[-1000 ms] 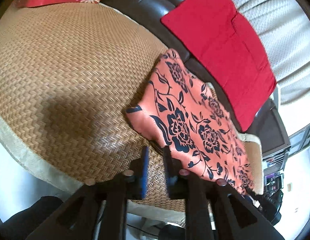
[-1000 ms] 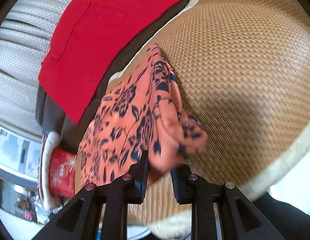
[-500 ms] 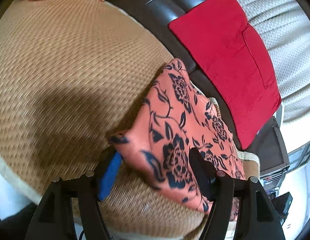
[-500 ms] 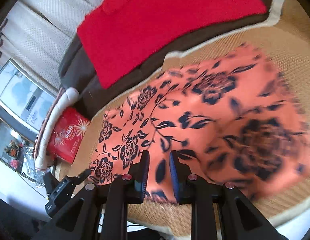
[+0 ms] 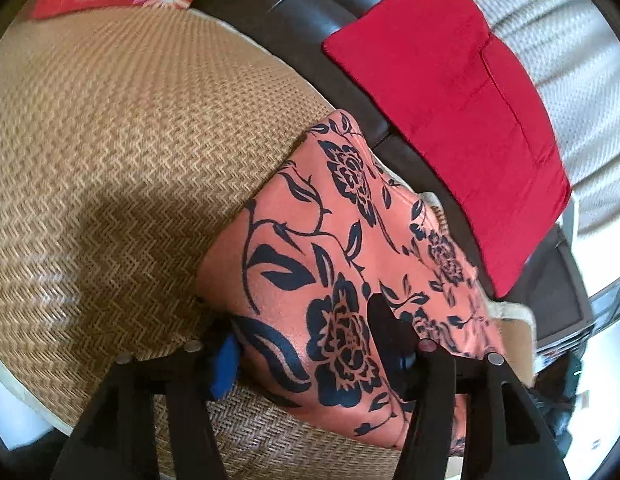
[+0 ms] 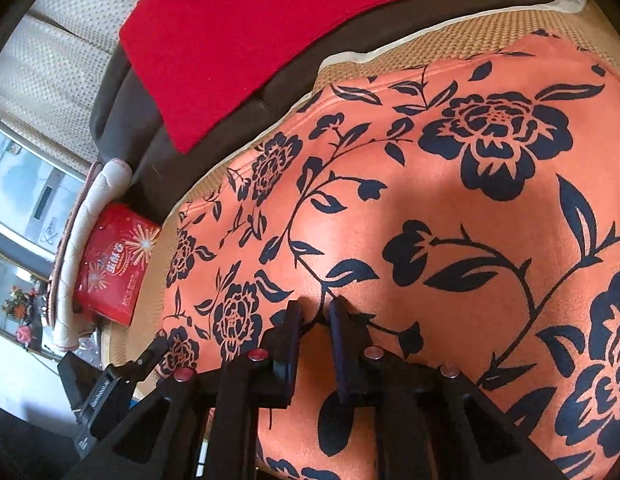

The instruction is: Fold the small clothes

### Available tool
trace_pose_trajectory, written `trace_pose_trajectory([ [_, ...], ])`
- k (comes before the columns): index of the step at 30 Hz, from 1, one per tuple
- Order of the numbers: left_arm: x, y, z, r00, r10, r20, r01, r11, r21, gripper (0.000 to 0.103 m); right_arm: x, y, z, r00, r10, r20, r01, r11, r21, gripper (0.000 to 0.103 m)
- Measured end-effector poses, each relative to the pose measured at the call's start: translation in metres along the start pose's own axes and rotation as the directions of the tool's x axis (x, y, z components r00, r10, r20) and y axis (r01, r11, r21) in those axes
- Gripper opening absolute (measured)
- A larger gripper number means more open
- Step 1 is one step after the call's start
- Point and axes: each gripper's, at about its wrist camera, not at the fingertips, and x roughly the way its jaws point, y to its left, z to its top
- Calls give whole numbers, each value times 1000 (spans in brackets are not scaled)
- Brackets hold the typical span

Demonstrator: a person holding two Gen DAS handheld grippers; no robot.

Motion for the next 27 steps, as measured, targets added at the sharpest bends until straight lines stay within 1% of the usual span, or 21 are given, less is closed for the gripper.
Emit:
trace_pose_trajectory([
  [1, 1, -2, 0, 1000, 23, 7, -23, 1000, 19, 36, -3, 0, -1, 1000, 3, 2, -3, 1000, -2, 17],
  [2, 2, -4, 0, 1000, 27, 8, -27, 999, 27, 32, -6, 2, -1, 1000, 6, 8, -6, 1000, -10, 16],
  [3, 3, -5, 1, 1000, 23, 12, -24, 999, 26, 29, -10, 5, -2, 1000, 14, 18, -13, 1000, -25, 21],
  [6, 1, -16, 1, 999, 26, 39, -29, 997, 75, 25, -28, 12, -5, 996, 49, 73, -45, 997, -54, 21],
  [8, -2, -29, 0, 998, 21, 67, -30, 990, 136, 24, -31, 13, -4, 995, 25, 93, -19, 998, -62, 21],
  [9, -3, -35, -1, 997, 14, 78, -27, 986, 165, 24, -23, 6, -4, 998, -18, 56, 20, 999, -35, 20],
  [10, -5, -43, -2, 996, 8, 94, -27, 978, 206, 24, -14, -1, -4, 999, -29, 14, 29, 1000, -8, 20],
  [11, -8, -51, -5, 994, 6, 108, -32, 968, 248, 24, -9, -12, -3, 1000, 10, -16, -10, 999, 36, 20],
  [13, -11, -66, -11, 992, 8, 130, -50, 943, 328, 23, -16, -22, 4, 996, 82, -38, -77, 992, 102, 20],
  [14, -11, -76, -16, 990, 7, 141, -60, 924, 377, 23, -19, -26, 6, 993, 109, -50, -102, 987, 125, 20],
  [15, -10, -89, -23, 988, 8, 153, -75, 897, 436, 23, -22, -31, 8, 990, 130, -56, -120, 981, 152, 20],
  [16, -7, -103, -33, 987, 10, 163, -91, 862, 500, 23, -24, -36, 9, 987, 148, -59, -135, 974, 180, 20],
  [17, -5, -111, -39, 986, 10, 168, -100, 837, 538, 23, -26, -38, 12, 984, 165, -64, -150, 969, 196, 22],
  [19, 2, -133, -60, 985, 4, 170, -114, 758, 642, 22, -30, -37, 20, 977, 198, -78, -181, 967, 181, 23],
  [20, 5, -140, -69, 986, 6, 165, -117, 728, 676, 22, -32, -34, 25, 973, 218, -79, -203, 965, 165, 24],
  [21, 8, -144, -75, 987, 10, 158, -119, 705, 699, 22, -33, -31, 33, 965, 252, -80, -238, 960, 146, 28],
  [22, 10, -147, -81, 988, 16, 152, -122, 686, 717, 22, -33, -29, 38, 958, 274, -83, -262, 956, 135, 34],
  [23, 16, -151, -87, 989, 24, 145, -124, 670, 732, 22, -31, -26, 46, 952, 293, -93, -281, 952, 122, 66],
  [24, 20, -154, -93, 991, 30, 134, -121, 651, 750, 22, -29, -24, 55, 947, 307, -98, -297, 949, 108, 88],
  [25, 22, -156, -96, 991, 32, 132, -122, 639, 760, 22, -28, -22, 60, 945, 318, -83, -309, 946, 99, 88],
  [27, 26, -160, -103, 990, 38, 138, -132, 606, 784, 21, -24, -19, 73, 926, 371, -70, -366, 927, 80, 88],
])
